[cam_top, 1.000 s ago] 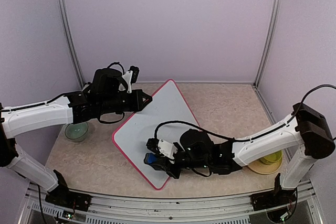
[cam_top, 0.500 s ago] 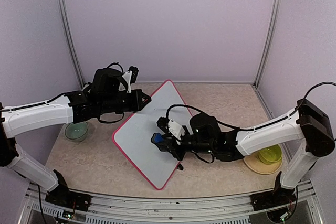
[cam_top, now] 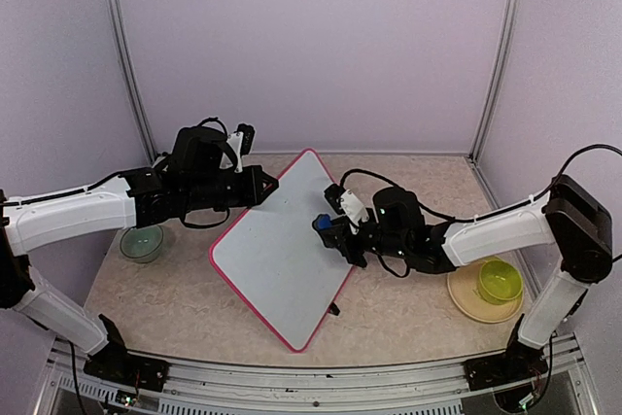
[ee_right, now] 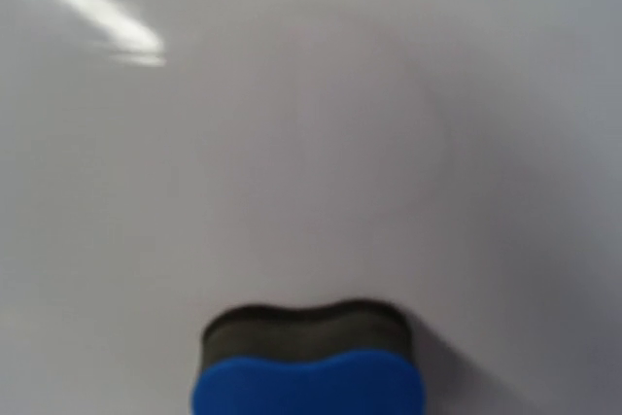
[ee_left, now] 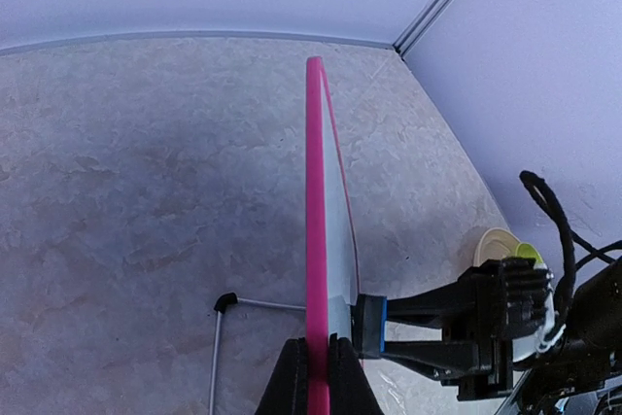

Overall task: Erase the whiteboard
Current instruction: Erase the whiteboard at the center of the board.

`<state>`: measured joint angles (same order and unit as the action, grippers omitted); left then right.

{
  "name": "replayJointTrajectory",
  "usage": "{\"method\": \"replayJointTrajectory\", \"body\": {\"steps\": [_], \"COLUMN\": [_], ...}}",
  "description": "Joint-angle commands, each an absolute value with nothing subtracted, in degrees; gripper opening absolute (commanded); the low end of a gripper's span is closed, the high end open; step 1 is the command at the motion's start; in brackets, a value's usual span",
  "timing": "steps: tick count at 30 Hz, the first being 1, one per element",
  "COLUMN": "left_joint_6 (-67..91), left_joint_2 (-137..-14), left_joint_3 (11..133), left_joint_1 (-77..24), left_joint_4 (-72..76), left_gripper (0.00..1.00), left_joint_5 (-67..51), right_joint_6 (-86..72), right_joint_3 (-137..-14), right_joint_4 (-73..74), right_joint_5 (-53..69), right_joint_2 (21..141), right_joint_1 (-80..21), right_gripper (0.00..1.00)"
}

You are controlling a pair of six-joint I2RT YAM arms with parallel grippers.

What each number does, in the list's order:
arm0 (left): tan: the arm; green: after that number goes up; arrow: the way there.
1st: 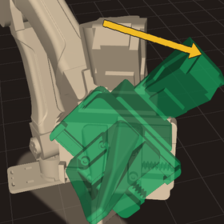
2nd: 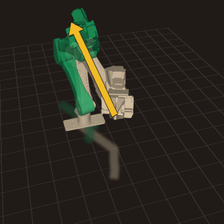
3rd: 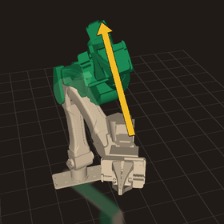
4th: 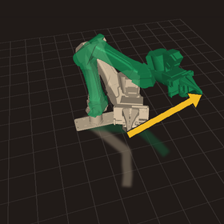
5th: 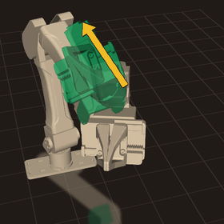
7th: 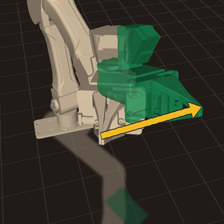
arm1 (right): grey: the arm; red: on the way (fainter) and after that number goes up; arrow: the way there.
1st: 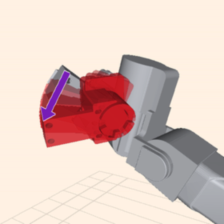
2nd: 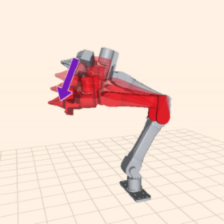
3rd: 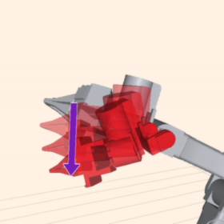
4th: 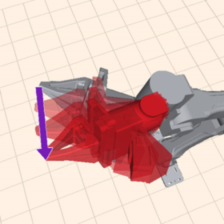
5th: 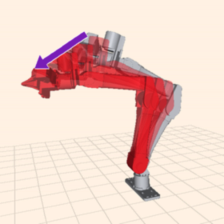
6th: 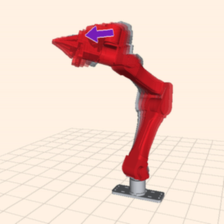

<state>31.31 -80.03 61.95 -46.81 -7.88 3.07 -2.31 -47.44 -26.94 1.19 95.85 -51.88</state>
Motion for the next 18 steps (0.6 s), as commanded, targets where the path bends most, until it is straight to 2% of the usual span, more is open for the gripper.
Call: {"method": "replayJointTrajectory", "body": {"steps": [1, 10, 18], "left_joint_6": [31.4, 31.6, 32.0], "left_joint_2": [-82.0, -81.7, -80.8], "left_joint_3": [62.3, 62.5, 62.3], "left_joint_1": [-48.2, -48.2, -47.9], "left_joint_4": [-11.7, -12.3, -12.7], "left_gripper": [0.0, 0.0, 0.0], "left_joint_5": [-1.7, -1.2, 0.6], "right_joint_6": [-4.5, -7.2, -8.0], "right_joint_3": [-47.7, -49.3, -48.8], "right_joint_4": [-21.2, -19.1, -16.9], "right_joint_5": [-1.8, -2.5, -7.9], "right_joint_2": [100.3, 105.5, 105.9], "right_joint_1": [-47.4, -42.8, -42.4], "right_gripper": [0.0, 0.0, 0.0]}}
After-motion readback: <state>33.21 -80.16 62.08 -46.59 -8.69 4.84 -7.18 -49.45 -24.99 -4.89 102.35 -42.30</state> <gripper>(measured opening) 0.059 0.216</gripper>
